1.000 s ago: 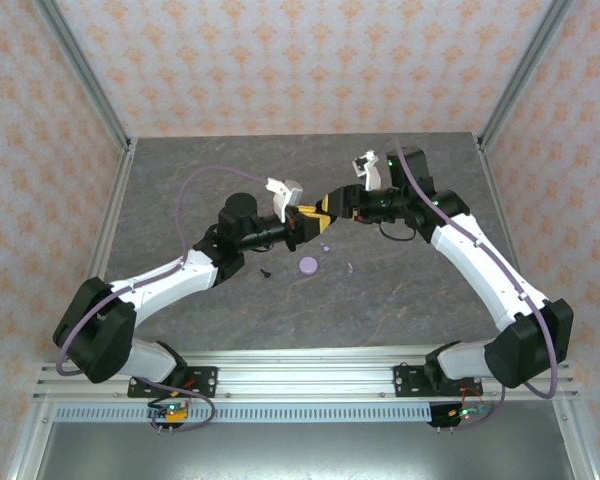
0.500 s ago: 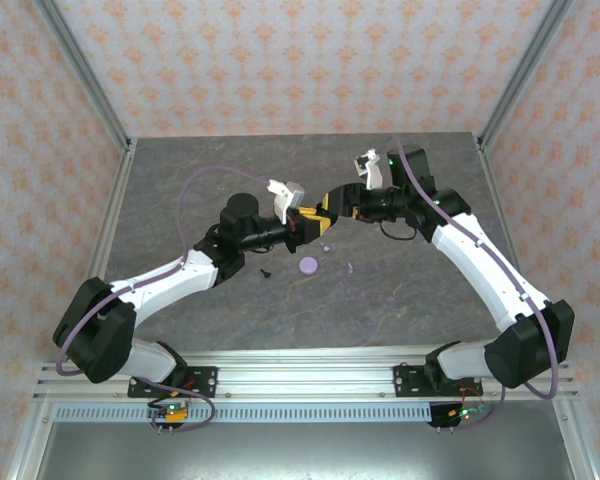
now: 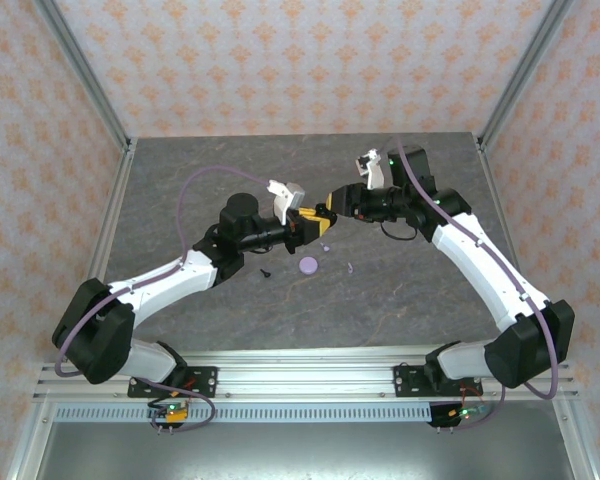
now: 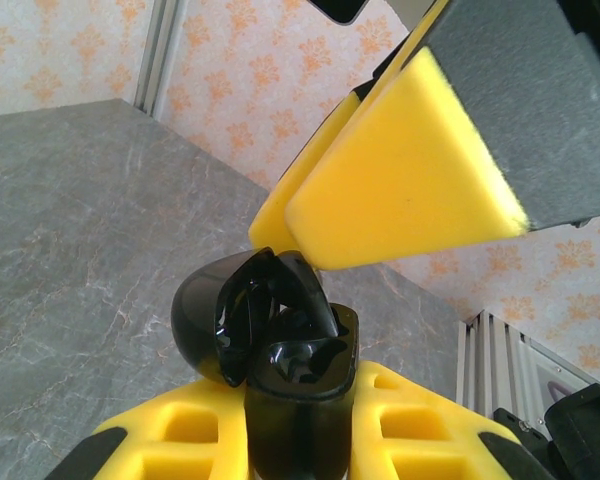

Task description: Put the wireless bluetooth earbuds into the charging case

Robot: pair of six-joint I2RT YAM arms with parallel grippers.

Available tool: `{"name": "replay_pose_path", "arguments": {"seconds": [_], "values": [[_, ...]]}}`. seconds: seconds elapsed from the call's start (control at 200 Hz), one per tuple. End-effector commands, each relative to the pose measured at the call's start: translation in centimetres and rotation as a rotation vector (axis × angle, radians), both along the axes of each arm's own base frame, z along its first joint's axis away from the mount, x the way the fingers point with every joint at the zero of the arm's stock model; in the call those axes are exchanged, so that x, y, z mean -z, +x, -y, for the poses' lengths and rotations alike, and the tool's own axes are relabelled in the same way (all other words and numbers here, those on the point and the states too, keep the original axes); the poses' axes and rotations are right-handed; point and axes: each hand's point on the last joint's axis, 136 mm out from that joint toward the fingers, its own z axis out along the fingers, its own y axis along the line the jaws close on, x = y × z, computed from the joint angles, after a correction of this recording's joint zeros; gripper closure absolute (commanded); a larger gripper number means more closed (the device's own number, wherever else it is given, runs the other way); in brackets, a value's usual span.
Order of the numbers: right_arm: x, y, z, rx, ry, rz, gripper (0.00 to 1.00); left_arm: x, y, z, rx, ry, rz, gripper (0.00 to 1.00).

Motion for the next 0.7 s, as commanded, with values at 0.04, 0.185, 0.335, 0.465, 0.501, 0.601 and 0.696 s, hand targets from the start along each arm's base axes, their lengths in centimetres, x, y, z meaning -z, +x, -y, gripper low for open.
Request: {"name": "replay_pose_path", "arguments": {"seconds": [0.04,0.185,0.335,0.465,0.501,0.601,0.696], "values": [[-3.4,-0.7,-0.4,-0.032,0.047,0.084,0.61,-1.9,-0.9,0.9,0.047,-0.016,0.039,0.89],[-3.7,0.0,0.6,0.040,0.012,0.115,0.54,-1.7,-0.4,0.5,0.006,-0.008,0.038,0.91],[-3.8,0.6,1.4,0.105,-0.018,0.127,0.47,-1.7,-0.5,0.3,0.002,-0.005,0.038,0.91],[-3.9,1.0,2.3,0.164,-0.041,0.135,0.47,-1.5,-0.3,-0.1,-0.027,0.013,0.042,0.91],[-3.8,1.0,2.7,0.185,-0.055,0.135,0.47,-1.5,-0.2,-0.2,-0.038,0.019,0.043,0.91],[-3.5,1.0,3.8,0.229,-0.097,0.134,0.52,-1.6,0.1,-0.8,-0.071,0.035,0.056,0.91],[-2.8,0.7,3.9,0.225,-0.118,0.113,0.64,-1.8,0.1,-1.1,-0.090,0.040,0.068,0.90]]}}
